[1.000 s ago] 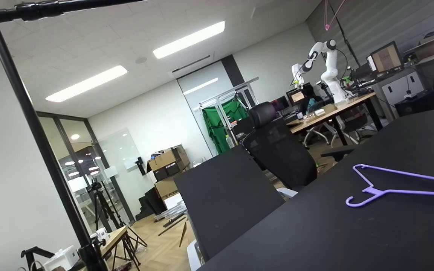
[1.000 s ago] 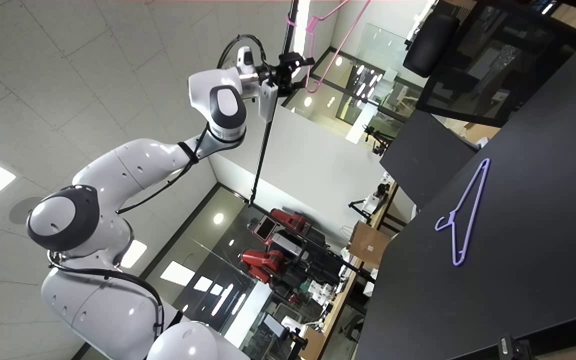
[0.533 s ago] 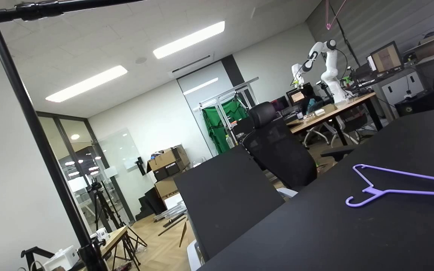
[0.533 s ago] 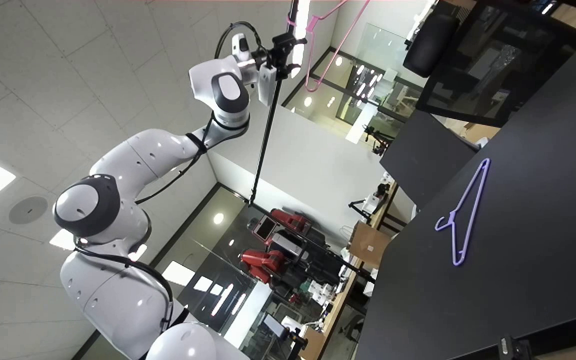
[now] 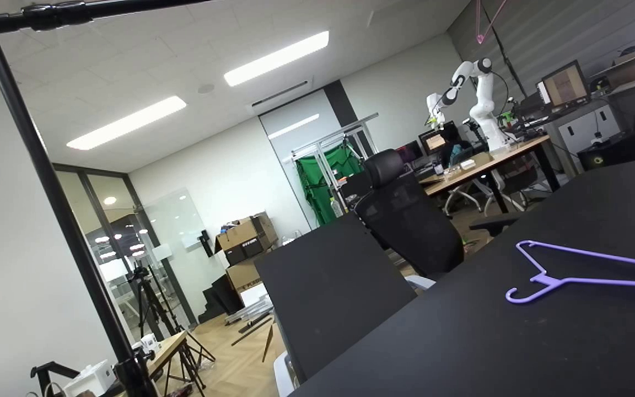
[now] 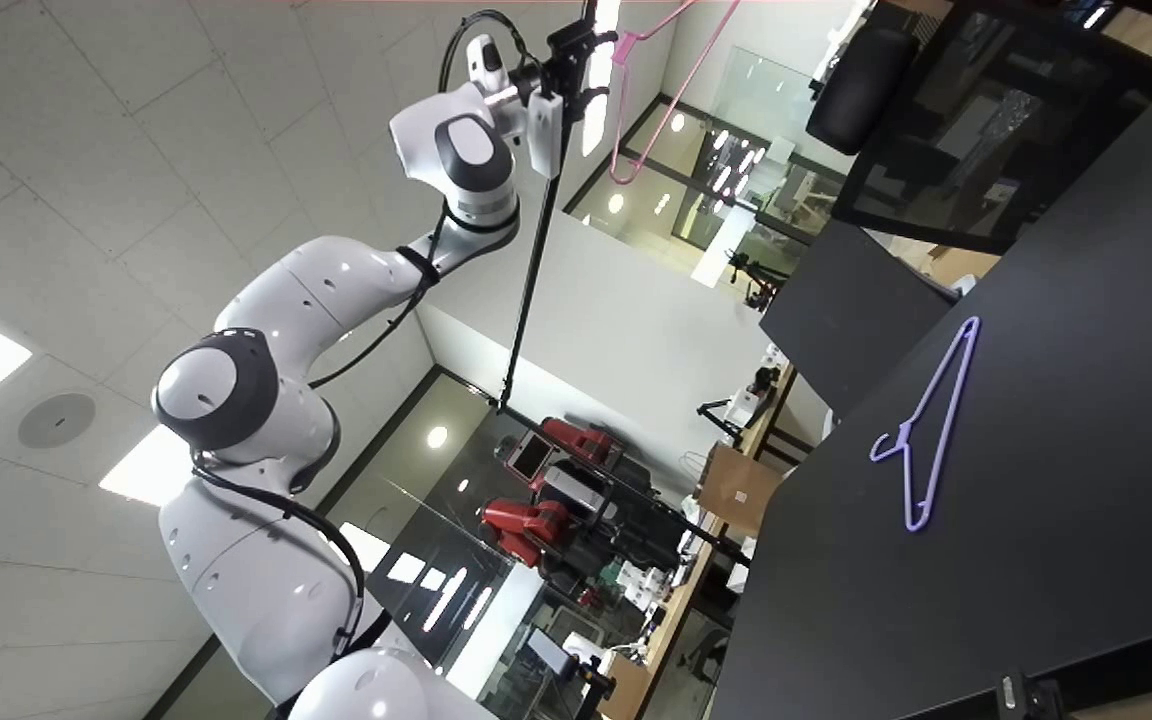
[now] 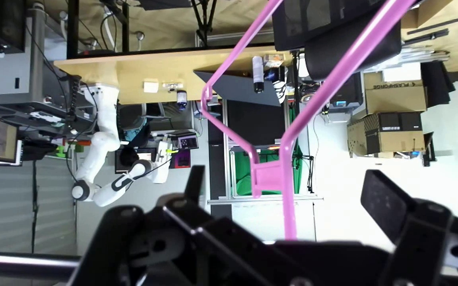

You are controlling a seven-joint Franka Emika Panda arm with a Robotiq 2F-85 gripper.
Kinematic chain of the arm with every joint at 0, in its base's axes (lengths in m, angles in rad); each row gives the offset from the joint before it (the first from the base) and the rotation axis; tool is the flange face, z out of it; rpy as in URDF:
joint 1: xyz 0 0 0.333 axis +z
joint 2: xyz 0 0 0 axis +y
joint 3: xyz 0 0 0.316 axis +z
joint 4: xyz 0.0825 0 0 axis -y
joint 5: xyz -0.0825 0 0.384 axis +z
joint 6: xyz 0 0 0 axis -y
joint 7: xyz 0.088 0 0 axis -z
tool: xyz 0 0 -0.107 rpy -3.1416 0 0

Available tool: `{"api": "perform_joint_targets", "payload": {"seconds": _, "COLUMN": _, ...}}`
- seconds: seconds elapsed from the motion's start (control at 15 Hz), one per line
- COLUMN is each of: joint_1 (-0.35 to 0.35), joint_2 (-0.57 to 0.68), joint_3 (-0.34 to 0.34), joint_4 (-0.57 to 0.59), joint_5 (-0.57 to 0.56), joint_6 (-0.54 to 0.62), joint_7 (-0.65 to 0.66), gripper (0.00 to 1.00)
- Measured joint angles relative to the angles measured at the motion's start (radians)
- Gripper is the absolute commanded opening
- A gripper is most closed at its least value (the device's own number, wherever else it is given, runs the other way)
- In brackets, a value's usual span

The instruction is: Remove the pink hanger from the rail and place it on the table

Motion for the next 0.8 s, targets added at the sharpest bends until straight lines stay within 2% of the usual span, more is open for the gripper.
{"api": "perform_joint_targets", "payload": {"seconds": 0.6, "joint_1": 0.021, "joint_2": 0.109, "joint_3": -0.054, "joint_4": 0.113, "joint_5": -0.009, "joint_6": 0.009, "joint_7": 0.024, "gripper": 0.1}}
{"api": "perform_joint_targets", "payload": {"seconds": 0.67, "joint_1": 0.024, "joint_2": 0.115, "joint_3": -0.056, "joint_4": 0.118, "joint_5": -0.009, "joint_6": 0.009, "joint_7": 0.026, "gripper": 0.05}}
{"api": "perform_joint_targets", "payload": {"seconds": 0.8, "joint_1": 0.029, "joint_2": 0.12, "joint_3": -0.059, "joint_4": 0.123, "joint_5": -0.009, "joint_6": 0.009, "joint_7": 0.028, "gripper": 0.0}}
